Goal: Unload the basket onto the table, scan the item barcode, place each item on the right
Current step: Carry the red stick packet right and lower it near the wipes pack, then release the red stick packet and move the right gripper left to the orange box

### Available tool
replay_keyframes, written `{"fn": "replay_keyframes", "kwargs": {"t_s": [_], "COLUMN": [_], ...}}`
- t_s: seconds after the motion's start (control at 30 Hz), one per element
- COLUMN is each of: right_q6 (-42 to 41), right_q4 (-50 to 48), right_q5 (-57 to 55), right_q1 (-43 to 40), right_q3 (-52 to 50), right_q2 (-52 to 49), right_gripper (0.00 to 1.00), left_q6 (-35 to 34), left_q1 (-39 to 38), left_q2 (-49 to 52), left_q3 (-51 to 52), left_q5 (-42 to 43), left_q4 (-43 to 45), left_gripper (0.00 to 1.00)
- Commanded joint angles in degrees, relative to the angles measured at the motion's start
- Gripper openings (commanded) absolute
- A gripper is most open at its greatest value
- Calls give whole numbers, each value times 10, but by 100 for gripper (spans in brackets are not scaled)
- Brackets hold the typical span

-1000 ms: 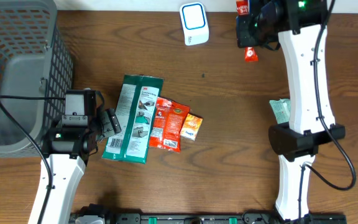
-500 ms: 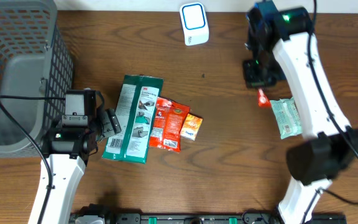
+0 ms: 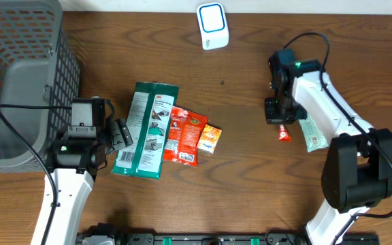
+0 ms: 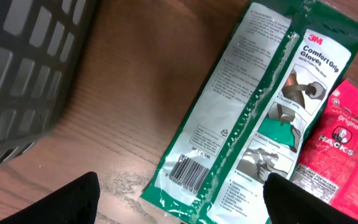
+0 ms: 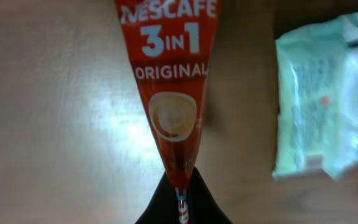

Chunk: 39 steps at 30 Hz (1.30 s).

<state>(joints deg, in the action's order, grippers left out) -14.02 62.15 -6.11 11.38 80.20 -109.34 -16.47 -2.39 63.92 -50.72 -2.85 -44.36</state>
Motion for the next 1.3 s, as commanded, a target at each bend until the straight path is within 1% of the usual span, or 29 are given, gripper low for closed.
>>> {"fn": "replay_keyframes", "kwargs": {"t_s": [0.0, 0.2, 0.33, 0.47, 0.57, 0.6, 0.63, 0.67, 0.73, 0.77, 0.83, 0.87, 0.97, 1.07, 1.2, 1.27], "right_q6": [-23, -21, -11, -11, -11, -12, -12, -11, -11, -7, 4, 9, 16, 39, 38, 38], "right_q4": [-50, -164, -217, -232, -231, -231, -231, -231, -229, -228, -226, -223, -210, -177, -121, -109], "right_q5": [-9, -14, -27, -61, -65, -61, -56, -53, -52, -52, -52, -52, -42, -3, -12, -12], "right_q1": [-25, -66, -98, -129, -143, -145, -146, -145, -143, -143, -143, -143, -136, -118, -83, -66], "right_q3": [-38, -110, -147, -159, -159, -159, -159, -159, -159, -159, -158, -157, -144, -116, -80, -73], "right_q2": [3, 3, 3, 3, 3, 3, 3, 3, 3, 3, 3, 4, 4, 4, 5, 8], "right_gripper": [1, 1, 1, 1, 1, 2, 7, 14, 35, 43, 56, 59, 63, 64, 63, 64], "left_q6": [-1, -1, -1, -1, -1, -1, -1, -1, -1, -1, -1, -1, -1, -1, -1, -1], "left_q1": [2, 2, 2, 2, 2, 2, 2, 2, 2, 2, 2, 2, 2, 2, 2, 2], "left_q2": [1, 1, 1, 1, 1, 1, 1, 1, 1, 1, 1, 1, 1, 1, 1, 1], "left_q3": [-8, -8, -8, -8, -8, -8, -8, -8, -8, -8, -8, -8, -8, -8, -8, -8], "left_q5": [3, 3, 3, 3, 3, 3, 3, 3, 3, 3, 3, 3, 3, 3, 3, 3], "left_q4": [1, 0, 0, 1, 1, 1, 1, 1, 1, 1, 1, 1, 1, 0, 1, 0], "left_gripper": [85, 85, 85, 85, 85, 85, 85, 85, 85, 85, 85, 85, 85, 85, 85, 85]}}
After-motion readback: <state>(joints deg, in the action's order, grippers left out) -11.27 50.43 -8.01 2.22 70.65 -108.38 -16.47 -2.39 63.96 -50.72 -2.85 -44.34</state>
